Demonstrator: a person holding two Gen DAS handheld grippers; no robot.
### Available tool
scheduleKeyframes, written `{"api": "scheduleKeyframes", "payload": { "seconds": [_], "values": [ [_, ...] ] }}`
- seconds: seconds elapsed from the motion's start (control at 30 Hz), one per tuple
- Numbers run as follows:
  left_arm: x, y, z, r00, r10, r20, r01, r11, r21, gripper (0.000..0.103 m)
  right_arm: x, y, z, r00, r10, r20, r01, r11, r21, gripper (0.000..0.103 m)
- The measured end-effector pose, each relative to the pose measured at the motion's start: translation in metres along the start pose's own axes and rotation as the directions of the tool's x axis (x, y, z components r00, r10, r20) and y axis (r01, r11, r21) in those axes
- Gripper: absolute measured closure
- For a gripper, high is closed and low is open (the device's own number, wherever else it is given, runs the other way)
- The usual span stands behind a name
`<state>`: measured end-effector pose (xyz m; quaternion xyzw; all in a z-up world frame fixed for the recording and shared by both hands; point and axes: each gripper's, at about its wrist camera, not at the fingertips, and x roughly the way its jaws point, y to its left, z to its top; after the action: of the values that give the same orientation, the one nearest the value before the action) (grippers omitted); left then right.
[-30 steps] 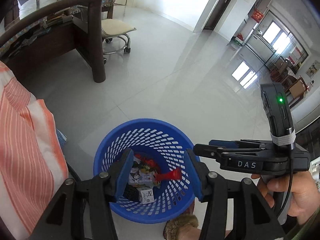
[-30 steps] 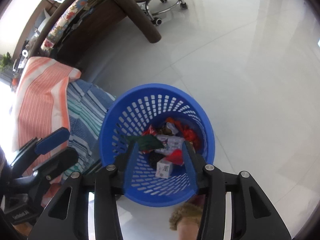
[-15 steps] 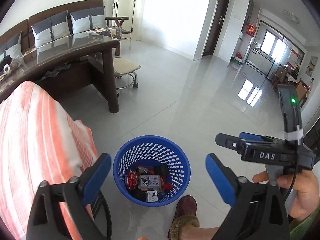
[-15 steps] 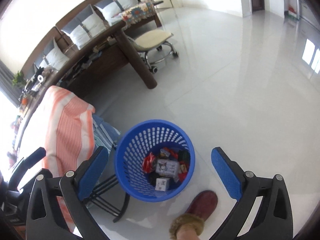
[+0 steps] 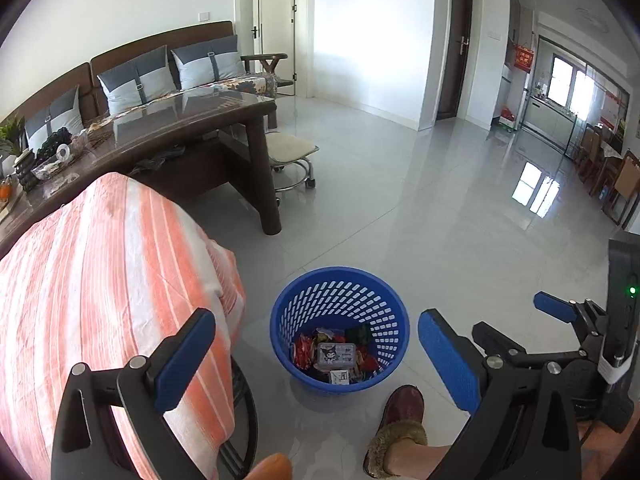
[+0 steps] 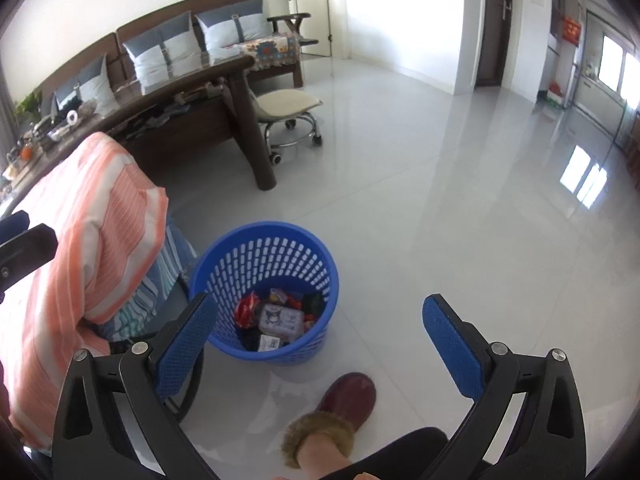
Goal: Collect trash
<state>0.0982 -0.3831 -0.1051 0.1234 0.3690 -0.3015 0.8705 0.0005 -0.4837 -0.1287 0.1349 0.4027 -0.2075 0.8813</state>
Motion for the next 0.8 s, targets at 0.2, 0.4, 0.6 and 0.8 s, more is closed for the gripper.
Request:
{"api": "scheduleKeyframes", "payload": {
  "seconds": [0.2, 0.4, 0.6, 0.8],
  "values": [
    [-0.001, 0.005, -0.01, 0.999, -0.01, -0.035, 0.01, 1.0, -0.014, 0.0, -0.011, 0.012, -0.013, 1.0, 0.002, -0.007, -0.002, 1.0, -0.011, 0.0],
    [0.005, 0.005, -0.016, 0.99, -0.075, -0.119, 0.074, 0.997, -0.013, 0.0, -0.019, 0.023, -0.029, 0.994, -0.008, -0.106, 0.01, 1.0, 0.012, 0.0],
    [0.0, 0.003, -0.019, 0.991, -0.054, -0.121, 0.055, 0.998, 0.006, 0.0, -0.038, 0.02, -0.029, 0.994, -0.007, -0.113, 0.013, 0.999, 0.051, 0.0],
    [-0.003, -0.001, -0.017, 0.992, -0.053, -0.115, 0.055, 0.998, 0.017, 0.0, -0.045, 0.021, -0.025, 0.994, 0.0, -0.112, 0.006, 0.999, 0.052, 0.0]
  ]
}}
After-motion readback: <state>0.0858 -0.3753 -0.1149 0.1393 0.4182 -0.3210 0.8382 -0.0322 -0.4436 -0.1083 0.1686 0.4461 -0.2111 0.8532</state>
